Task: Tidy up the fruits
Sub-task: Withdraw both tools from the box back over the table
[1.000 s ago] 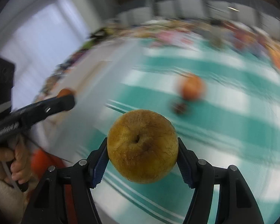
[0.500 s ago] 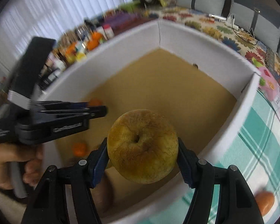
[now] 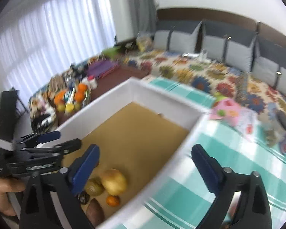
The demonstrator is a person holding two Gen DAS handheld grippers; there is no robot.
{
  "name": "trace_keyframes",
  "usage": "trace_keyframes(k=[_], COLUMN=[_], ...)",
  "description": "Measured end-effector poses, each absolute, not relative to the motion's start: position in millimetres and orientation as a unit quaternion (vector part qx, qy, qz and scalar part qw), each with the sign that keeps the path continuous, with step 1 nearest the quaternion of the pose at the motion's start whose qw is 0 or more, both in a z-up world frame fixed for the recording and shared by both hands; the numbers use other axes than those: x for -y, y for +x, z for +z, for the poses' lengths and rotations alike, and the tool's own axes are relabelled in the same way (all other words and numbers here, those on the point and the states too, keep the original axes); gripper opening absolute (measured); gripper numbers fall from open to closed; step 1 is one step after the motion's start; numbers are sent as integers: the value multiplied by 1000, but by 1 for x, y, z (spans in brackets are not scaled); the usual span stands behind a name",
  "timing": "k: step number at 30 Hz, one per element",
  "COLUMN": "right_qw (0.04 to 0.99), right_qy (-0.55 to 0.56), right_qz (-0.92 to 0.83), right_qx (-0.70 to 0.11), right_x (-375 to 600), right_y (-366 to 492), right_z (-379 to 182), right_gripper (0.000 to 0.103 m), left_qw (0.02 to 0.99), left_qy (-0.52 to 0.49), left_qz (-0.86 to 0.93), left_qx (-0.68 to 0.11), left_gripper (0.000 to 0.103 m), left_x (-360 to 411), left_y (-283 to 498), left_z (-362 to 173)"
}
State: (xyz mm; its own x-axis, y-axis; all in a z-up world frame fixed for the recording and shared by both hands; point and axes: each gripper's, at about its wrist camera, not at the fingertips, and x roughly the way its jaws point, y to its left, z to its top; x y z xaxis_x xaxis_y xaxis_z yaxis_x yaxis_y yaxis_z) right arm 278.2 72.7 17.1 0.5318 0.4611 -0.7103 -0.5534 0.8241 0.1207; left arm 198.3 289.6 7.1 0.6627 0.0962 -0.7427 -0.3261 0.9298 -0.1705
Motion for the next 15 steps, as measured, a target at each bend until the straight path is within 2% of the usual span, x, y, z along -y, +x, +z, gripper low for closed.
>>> trace_keyframes(k=[4, 7, 15], right_qw=[889, 899, 888], right_qy=[-65, -73, -57], right_qz=[250, 196, 51], right_qx=[-377, -386, -454], right_x=[2, 69, 207], right_y=[236, 198, 95], right_z=[18, -8, -123], right_gripper=[102, 102, 102], left_qw=[921, 922, 878], left_qy=[-120, -102, -96], left_qz=[49, -13, -85], left_qx=[-368, -374, -462], left_gripper=[88, 89, 89], left_x=[-218, -151, -9], left_y=[170, 149, 126], left_z=[28, 20, -105])
